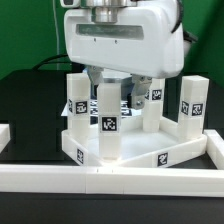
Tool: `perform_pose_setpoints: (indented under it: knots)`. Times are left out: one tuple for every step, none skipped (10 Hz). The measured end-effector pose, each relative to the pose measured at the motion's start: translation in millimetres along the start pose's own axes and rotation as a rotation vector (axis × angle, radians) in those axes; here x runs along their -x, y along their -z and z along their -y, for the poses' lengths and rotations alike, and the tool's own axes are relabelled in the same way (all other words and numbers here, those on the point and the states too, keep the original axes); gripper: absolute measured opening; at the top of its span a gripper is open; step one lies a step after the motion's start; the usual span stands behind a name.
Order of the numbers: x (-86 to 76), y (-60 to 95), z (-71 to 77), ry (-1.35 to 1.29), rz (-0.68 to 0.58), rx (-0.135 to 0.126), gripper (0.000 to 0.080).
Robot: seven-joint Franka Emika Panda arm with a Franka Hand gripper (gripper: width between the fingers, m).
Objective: Assemble desk
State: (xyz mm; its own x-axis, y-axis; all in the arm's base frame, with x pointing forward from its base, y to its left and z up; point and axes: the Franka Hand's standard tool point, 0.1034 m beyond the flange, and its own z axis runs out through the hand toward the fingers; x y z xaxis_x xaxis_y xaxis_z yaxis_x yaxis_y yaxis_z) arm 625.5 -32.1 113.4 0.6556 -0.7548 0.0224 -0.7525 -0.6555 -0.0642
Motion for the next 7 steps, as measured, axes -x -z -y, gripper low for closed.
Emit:
perform_pose_setpoints:
  knots:
    - [-0.6, 0.1, -0.5, 0.103, -0.002, 0.002, 0.0648]
    - [-0.5, 0.1, -0.5, 0.177, -0.002, 0.003, 0.0648]
    - [-0.1, -0.1, -0.2, 0.23, -0.002, 0.004, 0.0648]
    - [0.0, -0.2, -0.3, 0.351, -0.003, 0.008, 0.0648]
    - [-0.5, 0.4, -0.5, 0.434, -0.006, 0.017, 0.0648]
    - [-1.0, 1.4, -0.5, 0.483, -0.01, 0.025, 0.0648]
    - [-1.6, 1.7, -1.0, 0.533, -0.012, 0.03, 0.0648]
